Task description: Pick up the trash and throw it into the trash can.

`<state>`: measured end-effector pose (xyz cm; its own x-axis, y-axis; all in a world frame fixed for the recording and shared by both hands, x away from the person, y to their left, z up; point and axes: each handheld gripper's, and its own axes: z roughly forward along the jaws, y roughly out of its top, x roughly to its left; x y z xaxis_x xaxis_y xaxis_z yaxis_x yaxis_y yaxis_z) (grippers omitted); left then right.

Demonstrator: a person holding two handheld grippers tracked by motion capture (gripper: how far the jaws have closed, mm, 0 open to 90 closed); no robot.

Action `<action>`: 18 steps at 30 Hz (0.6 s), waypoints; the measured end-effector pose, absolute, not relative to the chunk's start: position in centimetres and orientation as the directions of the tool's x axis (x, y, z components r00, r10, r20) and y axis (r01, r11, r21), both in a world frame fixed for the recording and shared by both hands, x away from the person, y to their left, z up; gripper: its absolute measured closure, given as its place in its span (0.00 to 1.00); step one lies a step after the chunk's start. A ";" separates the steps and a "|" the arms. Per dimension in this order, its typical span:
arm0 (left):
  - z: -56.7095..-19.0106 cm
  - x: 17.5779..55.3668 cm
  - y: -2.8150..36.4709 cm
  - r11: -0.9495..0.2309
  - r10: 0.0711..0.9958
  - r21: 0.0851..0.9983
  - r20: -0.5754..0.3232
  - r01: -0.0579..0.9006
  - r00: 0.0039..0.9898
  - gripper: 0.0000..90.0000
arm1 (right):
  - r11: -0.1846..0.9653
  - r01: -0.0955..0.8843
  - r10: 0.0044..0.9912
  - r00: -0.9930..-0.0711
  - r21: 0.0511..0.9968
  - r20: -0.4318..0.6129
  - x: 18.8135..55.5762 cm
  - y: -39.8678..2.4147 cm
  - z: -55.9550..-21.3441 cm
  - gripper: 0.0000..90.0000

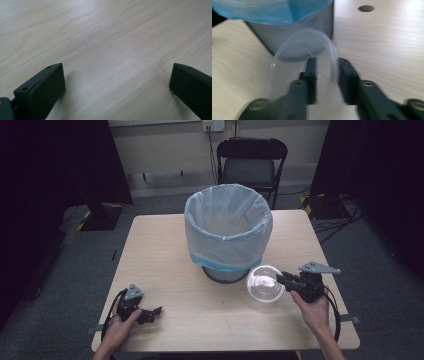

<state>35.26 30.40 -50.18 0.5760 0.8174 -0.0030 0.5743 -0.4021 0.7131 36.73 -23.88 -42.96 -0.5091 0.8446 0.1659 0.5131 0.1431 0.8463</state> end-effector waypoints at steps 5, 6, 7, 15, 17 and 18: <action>-50.2 35.3 30.4 -0.402 0.817 0.713 -0.003 0.574 0.576 0.00 | 0.201 0.510 0.845 -0.522 0.836 0.115 35.9 -23.1 -43.5 0.93; -50.2 35.3 30.4 -0.402 0.818 0.713 -0.003 0.574 0.576 0.00 | 0.199 0.512 0.844 -0.523 0.836 0.119 35.9 -23.2 -43.5 0.94; -50.2 35.3 30.4 -0.402 0.818 0.713 -0.003 0.574 0.576 0.00 | 0.199 0.512 0.844 -0.523 0.836 0.119 35.9 -23.2 -43.5 0.94; -50.2 35.3 30.4 -0.402 0.817 0.713 -0.003 0.574 0.576 0.00 | 0.184 0.501 0.839 -0.529 0.845 0.131 35.5 -23.2 -42.9 0.94; -50.2 35.3 30.4 -0.402 0.817 0.713 -0.003 0.574 0.576 0.00 | 0.185 0.498 0.834 -0.536 0.847 0.133 35.1 -23.1 -42.6 0.94; -50.2 35.3 30.4 -0.402 0.817 0.713 -0.003 0.574 0.576 0.00 | 0.185 0.498 0.834 -0.536 0.847 0.133 35.1 -23.1 -42.6 0.94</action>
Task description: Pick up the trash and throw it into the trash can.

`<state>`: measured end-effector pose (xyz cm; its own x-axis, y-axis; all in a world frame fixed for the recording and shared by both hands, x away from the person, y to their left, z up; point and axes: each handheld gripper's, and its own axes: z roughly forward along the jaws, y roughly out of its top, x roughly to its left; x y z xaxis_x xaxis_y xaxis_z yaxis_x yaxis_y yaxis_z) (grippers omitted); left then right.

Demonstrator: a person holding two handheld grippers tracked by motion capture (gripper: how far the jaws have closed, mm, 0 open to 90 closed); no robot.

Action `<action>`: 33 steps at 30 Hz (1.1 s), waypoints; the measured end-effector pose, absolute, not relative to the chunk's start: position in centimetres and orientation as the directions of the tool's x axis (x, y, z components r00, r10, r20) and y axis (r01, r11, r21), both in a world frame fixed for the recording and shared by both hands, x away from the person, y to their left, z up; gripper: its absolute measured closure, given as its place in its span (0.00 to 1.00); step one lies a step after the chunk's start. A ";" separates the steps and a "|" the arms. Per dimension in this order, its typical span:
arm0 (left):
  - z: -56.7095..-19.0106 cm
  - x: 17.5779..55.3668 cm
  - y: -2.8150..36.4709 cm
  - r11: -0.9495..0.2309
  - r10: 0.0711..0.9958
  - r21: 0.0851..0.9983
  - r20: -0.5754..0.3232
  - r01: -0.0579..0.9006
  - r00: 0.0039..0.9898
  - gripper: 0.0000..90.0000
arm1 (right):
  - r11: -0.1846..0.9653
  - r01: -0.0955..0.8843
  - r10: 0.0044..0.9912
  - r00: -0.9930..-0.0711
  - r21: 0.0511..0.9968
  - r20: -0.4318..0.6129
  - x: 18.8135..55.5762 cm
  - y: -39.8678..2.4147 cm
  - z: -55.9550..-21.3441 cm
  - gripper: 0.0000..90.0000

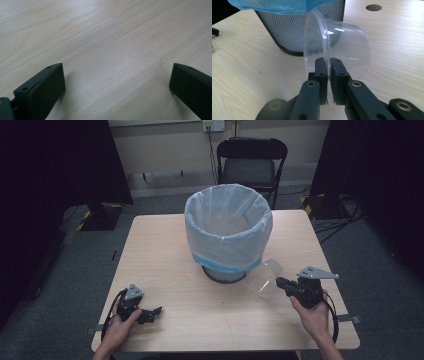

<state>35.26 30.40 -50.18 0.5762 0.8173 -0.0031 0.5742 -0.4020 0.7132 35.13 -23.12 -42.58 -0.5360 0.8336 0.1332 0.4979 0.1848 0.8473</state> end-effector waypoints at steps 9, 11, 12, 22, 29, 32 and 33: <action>-50.2 35.3 30.4 -0.402 0.817 0.713 -0.003 0.574 0.576 0.00 | 0.182 0.479 0.812 -0.566 0.859 0.143 33.5 -23.5 -41.9 0.94; -50.2 35.3 30.4 -0.402 0.817 0.713 -0.003 0.574 0.576 0.00 | 0.190 0.476 0.799 -0.583 0.859 0.146 33.1 -23.5 -41.8 0.94; -50.2 35.3 30.4 -0.402 0.817 0.713 -0.003 0.574 0.576 0.00 | 0.198 0.472 0.797 -0.588 0.859 0.140 32.9 -23.4 -41.8 0.94; -50.2 35.3 30.4 -0.402 0.817 0.713 -0.003 0.574 0.576 0.00 | 0.214 0.427 0.718 -0.678 0.878 0.155 31.6 -22.1 -40.6 0.94; -50.2 35.3 30.4 -0.402 0.817 0.713 -0.003 0.574 0.576 0.00 | 0.213 0.367 0.657 -0.740 0.906 0.146 31.5 -20.8 -38.8 0.94; -50.2 35.3 30.4 -0.402 0.817 0.713 -0.003 0.574 0.576 0.00 | 0.210 0.341 0.628 -0.766 0.916 0.141 31.4 -20.2 -37.9 0.94; -50.2 35.3 30.4 -0.402 0.817 0.713 -0.003 0.574 0.576 0.00 | 0.210 0.341 0.628 -0.766 0.916 0.141 31.4 -20.2 -37.9 0.94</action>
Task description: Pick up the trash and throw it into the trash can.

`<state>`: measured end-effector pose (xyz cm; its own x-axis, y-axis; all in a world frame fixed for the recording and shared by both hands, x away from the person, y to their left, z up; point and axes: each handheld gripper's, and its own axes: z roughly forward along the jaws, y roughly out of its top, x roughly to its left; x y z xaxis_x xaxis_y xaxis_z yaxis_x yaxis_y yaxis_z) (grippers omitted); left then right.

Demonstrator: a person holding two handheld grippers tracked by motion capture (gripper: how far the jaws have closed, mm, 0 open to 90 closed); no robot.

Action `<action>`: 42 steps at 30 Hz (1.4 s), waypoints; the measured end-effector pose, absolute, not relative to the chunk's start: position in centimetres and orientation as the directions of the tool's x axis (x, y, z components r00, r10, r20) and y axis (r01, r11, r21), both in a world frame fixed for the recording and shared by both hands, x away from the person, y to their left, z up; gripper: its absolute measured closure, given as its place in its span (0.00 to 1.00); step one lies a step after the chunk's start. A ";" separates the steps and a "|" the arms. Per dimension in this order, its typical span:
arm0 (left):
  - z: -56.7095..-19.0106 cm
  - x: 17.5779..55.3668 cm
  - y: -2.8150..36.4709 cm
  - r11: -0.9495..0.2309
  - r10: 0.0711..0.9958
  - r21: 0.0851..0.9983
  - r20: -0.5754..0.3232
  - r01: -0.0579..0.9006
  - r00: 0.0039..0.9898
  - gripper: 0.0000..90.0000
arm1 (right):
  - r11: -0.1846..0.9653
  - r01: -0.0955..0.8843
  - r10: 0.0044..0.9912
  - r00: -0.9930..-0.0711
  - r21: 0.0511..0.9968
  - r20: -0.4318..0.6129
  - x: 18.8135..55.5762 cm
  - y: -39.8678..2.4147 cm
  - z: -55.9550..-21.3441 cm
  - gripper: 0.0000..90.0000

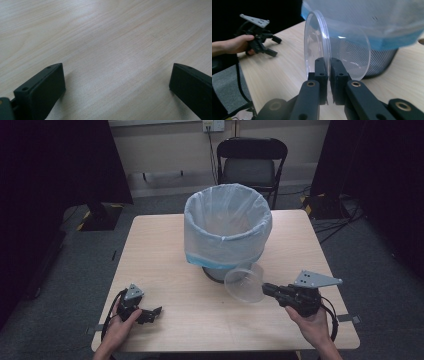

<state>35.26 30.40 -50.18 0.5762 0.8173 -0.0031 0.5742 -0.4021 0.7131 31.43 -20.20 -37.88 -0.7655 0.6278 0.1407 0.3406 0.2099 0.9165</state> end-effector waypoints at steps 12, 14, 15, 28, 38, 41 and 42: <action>-50.2 35.3 30.4 -0.402 0.817 0.713 -0.003 0.574 0.576 0.00 | 0.172 0.268 0.570 -0.812 0.948 0.126 30.6 -19.4 -35.2 0.94; -50.2 35.3 30.4 -0.402 0.818 0.713 -0.003 0.574 0.576 0.00 | 0.162 0.253 0.563 -0.818 0.954 0.121 30.5 -19.2 -34.7 0.94; -50.2 35.3 30.4 -0.402 0.817 0.713 -0.003 0.574 0.577 0.00 | 0.162 0.253 0.563 -0.818 0.954 0.121 30.5 -19.2 -34.7 0.94; -50.2 35.3 30.4 -0.403 0.817 0.713 -0.003 0.574 0.576 0.00 | 0.088 0.163 0.506 -0.857 0.983 0.097 30.6 -18.1 -30.7 0.94; -50.2 35.3 30.4 -0.402 0.817 0.713 -0.003 0.574 0.576 0.00 | 0.032 0.106 0.480 -0.874 0.994 0.078 31.0 -17.5 -28.2 0.94; -50.2 35.3 30.4 -0.403 0.817 0.713 -0.003 0.574 0.577 0.00 | 0.018 0.094 0.476 -0.876 0.995 0.074 31.4 -17.4 -27.6 0.94; -50.2 35.3 30.4 -0.403 0.817 0.713 -0.003 0.574 0.576 0.00 | 0.010 0.093 0.475 -0.877 0.996 0.077 31.5 -17.3 -27.4 0.94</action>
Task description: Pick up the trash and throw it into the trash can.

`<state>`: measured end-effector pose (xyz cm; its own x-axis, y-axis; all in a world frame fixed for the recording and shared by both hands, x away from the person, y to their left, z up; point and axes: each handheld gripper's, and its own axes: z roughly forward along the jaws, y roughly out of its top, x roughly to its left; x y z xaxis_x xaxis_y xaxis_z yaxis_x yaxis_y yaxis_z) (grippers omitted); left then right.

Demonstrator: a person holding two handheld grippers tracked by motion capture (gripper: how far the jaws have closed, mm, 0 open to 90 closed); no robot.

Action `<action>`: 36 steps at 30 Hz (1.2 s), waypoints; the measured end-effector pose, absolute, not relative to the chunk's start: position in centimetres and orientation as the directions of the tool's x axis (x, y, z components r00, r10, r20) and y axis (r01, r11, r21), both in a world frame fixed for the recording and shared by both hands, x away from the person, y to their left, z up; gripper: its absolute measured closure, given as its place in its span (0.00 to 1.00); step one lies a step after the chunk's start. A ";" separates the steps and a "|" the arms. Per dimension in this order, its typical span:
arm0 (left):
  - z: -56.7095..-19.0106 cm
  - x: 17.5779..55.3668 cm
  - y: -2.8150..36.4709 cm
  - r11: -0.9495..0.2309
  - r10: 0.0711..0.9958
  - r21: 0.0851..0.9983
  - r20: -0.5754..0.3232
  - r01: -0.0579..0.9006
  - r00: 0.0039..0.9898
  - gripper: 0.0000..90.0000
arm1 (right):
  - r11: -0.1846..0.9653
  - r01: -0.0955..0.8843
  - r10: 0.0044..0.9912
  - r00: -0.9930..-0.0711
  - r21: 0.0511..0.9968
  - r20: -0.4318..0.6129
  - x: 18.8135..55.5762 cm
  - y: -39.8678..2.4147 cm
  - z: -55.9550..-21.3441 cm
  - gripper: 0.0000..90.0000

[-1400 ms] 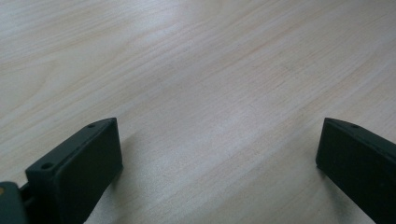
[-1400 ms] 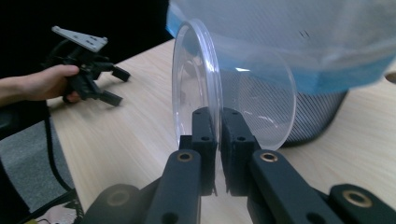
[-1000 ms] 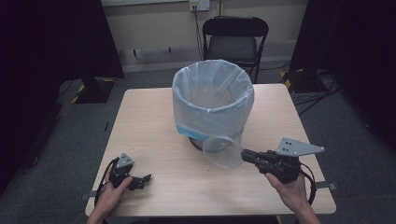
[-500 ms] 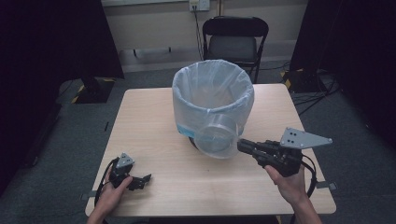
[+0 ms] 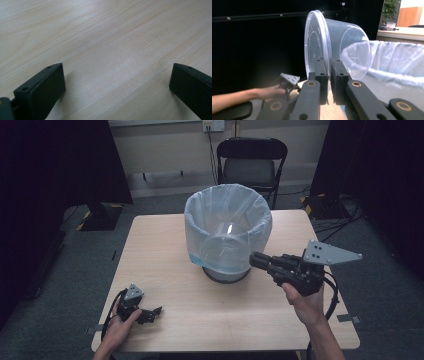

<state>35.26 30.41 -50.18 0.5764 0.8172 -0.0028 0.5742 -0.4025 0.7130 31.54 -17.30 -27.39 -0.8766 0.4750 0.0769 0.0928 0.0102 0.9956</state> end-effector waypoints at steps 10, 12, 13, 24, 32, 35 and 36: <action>-50.2 35.3 30.4 -0.402 0.817 0.714 -0.003 0.574 0.576 0.00 | -0.051 0.070 0.480 -0.873 0.996 0.086 34.1 -16.6 -25.4 0.94; -50.2 35.3 30.4 -0.402 0.818 0.713 -0.003 0.574 0.576 0.00 | -0.065 0.064 0.485 -0.870 0.996 0.088 34.7 -16.4 -25.0 0.94; -50.2 35.3 30.4 -0.402 0.818 0.713 -0.002 0.574 0.576 0.00 | -0.069 0.062 0.488 -0.868 0.996 0.088 35.0 -16.3 -24.9 0.94; -50.2 35.3 30.4 -0.402 0.817 0.713 -0.003 0.574 0.576 0.00 | -0.099 0.118 0.562 -0.813 0.988 0.154 40.2 -15.7 -24.9 0.94; -50.2 35.3 30.4 -0.403 0.817 0.713 -0.003 0.574 0.577 0.00 | -0.041 0.203 0.623 -0.760 0.978 0.184 43.3 -15.6 -26.1 0.94; -50.2 35.3 30.4 -0.402 0.817 0.713 -0.003 0.574 0.576 0.00 | -0.017 0.236 0.648 -0.738 0.972 0.191 43.9 -15.5 -26.5 0.94; -50.2 35.3 30.4 -0.402 0.817 0.713 -0.003 0.574 0.576 0.00 | -0.010 0.243 0.649 -0.736 0.970 0.191 44.0 -15.5 -26.7 0.94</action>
